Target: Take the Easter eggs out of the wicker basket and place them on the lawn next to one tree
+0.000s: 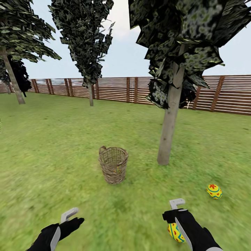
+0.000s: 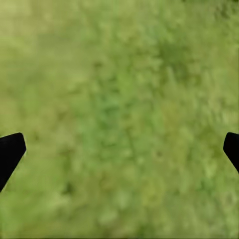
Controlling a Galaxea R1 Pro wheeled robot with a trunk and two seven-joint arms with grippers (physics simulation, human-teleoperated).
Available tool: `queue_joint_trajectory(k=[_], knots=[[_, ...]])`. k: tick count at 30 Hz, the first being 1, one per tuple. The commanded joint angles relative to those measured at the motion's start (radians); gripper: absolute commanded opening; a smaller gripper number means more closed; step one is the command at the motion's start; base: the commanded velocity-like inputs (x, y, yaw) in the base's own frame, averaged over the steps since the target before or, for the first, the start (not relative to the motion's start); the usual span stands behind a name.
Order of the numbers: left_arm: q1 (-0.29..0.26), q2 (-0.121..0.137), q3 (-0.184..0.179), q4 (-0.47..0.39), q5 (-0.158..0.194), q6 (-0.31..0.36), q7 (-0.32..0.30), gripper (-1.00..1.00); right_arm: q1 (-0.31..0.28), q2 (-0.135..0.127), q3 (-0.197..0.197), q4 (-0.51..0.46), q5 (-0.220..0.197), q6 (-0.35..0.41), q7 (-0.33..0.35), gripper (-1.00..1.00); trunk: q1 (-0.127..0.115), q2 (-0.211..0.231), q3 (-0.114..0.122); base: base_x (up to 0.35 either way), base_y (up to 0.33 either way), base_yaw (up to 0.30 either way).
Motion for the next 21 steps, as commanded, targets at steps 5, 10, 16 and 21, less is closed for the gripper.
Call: queue_joint_trajectory(k=[5, 10, 16, 21], knots=[[-0.001, 0.022, 0.009, -0.012, -0.009, 0.01, -0.011, 1.0, 0.0, -0.001, 0.005, -0.001, 0.002, 0.007, -0.002, 1.0, -0.02, 0.035, 0.015, -0.07, 0.295, 0.0], [-0.001, 0.064, 0.009, -0.014, -0.01, 0.017, -0.009, 1.0, 0.0, -0.005, -0.002, 0.032, -0.002, 0.013, 0.002, 1.0, -0.039, 0.07, 0.03, -0.012, 0.295, 0.0], [-0.001, 0.121, 0.008, -0.014, -0.014, 0.09, -0.006, 1.0, 0.0, -0.017, -0.009, 0.069, -0.008, 0.017, -0.002, 1.0, -0.062, 0.112, 0.049, -0.001, 0.295, 0.0], [-0.001, 0.131, 0.007, -0.013, -0.016, 0.096, -0.001, 1.0, 0.0, -0.014, -0.006, 0.072, -0.006, 0.017, -0.002, 1.0, -0.081, 0.147, 0.065, 0.0, 0.295, 0.0]])
